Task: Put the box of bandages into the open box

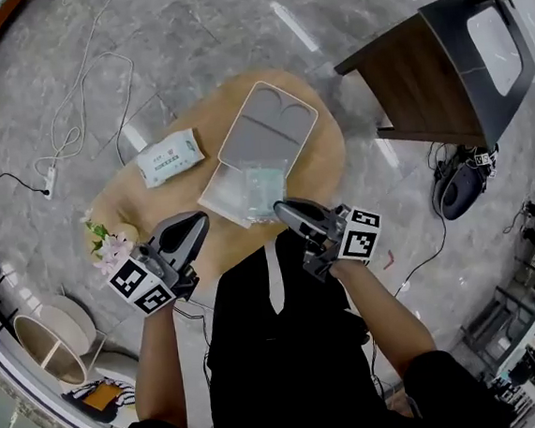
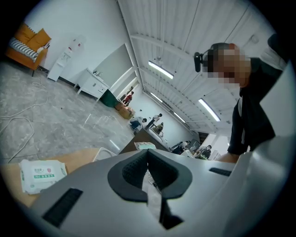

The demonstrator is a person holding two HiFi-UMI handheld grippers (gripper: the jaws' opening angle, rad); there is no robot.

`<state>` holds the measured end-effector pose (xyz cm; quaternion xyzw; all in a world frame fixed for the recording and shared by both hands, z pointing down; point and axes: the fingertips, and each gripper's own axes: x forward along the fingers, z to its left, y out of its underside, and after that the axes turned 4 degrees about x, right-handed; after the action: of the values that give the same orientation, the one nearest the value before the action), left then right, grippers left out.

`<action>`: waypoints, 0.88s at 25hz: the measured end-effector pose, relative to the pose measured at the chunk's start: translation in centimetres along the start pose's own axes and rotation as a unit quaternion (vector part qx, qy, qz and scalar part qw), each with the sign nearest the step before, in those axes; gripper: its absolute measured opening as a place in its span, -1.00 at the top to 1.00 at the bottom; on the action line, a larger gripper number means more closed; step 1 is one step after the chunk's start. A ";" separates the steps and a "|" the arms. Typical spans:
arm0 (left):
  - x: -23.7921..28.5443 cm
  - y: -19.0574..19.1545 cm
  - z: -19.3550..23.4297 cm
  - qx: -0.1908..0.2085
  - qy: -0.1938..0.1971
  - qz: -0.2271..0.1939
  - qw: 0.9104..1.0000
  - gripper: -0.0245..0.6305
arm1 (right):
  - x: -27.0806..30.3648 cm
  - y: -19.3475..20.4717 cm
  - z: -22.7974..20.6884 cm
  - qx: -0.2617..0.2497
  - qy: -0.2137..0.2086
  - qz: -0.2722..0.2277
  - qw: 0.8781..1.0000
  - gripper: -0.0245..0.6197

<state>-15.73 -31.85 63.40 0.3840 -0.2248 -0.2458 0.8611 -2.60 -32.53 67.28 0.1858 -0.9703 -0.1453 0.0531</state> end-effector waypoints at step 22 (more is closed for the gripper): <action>0.0 9.4 9.2 -0.041 0.001 0.032 0.999 0.87 | 4.1 8.8 -15.9 -0.091 0.119 0.180 0.972 0.86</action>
<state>-18.64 -31.41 76.24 0.3409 -0.2259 -0.2273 0.8838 -6.88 -30.44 85.27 0.0188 -0.9572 -0.1983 0.2101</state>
